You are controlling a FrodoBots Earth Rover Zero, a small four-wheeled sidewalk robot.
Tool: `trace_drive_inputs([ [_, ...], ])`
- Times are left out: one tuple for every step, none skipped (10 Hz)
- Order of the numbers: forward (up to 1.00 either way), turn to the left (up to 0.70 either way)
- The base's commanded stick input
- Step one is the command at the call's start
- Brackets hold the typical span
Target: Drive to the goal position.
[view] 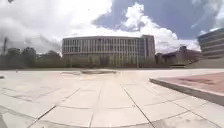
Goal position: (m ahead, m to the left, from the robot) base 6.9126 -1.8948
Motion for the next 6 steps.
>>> trace_drive_inputs([
  [0.7,0.02],
  [0.7,0.02],
  [0.7,0.02],
  [0.7,0.02],
  [0.7,0.02],
  [0.7,0.02],
])
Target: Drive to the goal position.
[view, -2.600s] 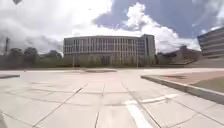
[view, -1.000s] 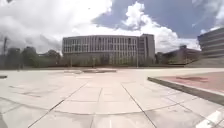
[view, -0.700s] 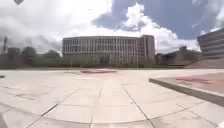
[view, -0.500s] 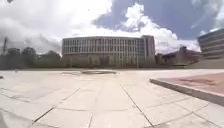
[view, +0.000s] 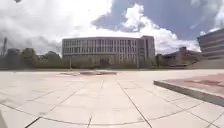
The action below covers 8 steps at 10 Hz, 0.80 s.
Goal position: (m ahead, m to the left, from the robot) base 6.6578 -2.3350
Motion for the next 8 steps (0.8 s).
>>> trace_drive_inputs([
  [0.7,0.02],
  [0.7,0.02],
  [0.7,0.02],
  [0.7,0.02],
  [0.7,0.02],
  [0.7,0.02],
  [0.7,0.02],
  [0.7,0.02],
])
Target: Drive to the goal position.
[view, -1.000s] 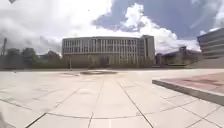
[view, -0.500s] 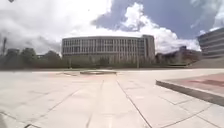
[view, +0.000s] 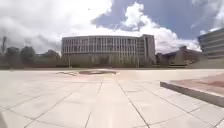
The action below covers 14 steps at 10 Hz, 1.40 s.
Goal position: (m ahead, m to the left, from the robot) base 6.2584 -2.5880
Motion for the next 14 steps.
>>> trace_drive_inputs([
  [0.7,0.02],
  [0.7,0.02],
  [0.7,0.02],
  [0.7,0.02],
  [0.7,0.02],
  [0.7,0.02],
  [0.7,0.02],
  [0.7,0.02],
  [0.7,0.02],
  [0.7,0.02],
  [0.7,0.02],
  [0.7,0.02],
  [0.7,0.02],
  [0.7,0.02],
])
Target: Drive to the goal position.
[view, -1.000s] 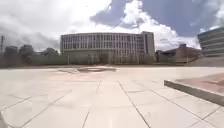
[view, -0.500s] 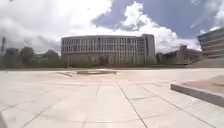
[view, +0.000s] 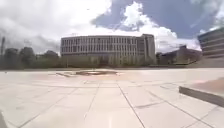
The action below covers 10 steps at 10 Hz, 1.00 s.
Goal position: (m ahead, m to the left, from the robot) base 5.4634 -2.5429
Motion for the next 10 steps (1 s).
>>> trace_drive_inputs([
  [0.7,0.02],
  [0.7,0.02],
  [0.7,0.02],
  [0.7,0.02],
  [0.7,0.02],
  [0.7,0.02],
  [0.7,0.02],
  [0.7,0.02],
  [0.7,0.02],
  [0.7,0.02],
])
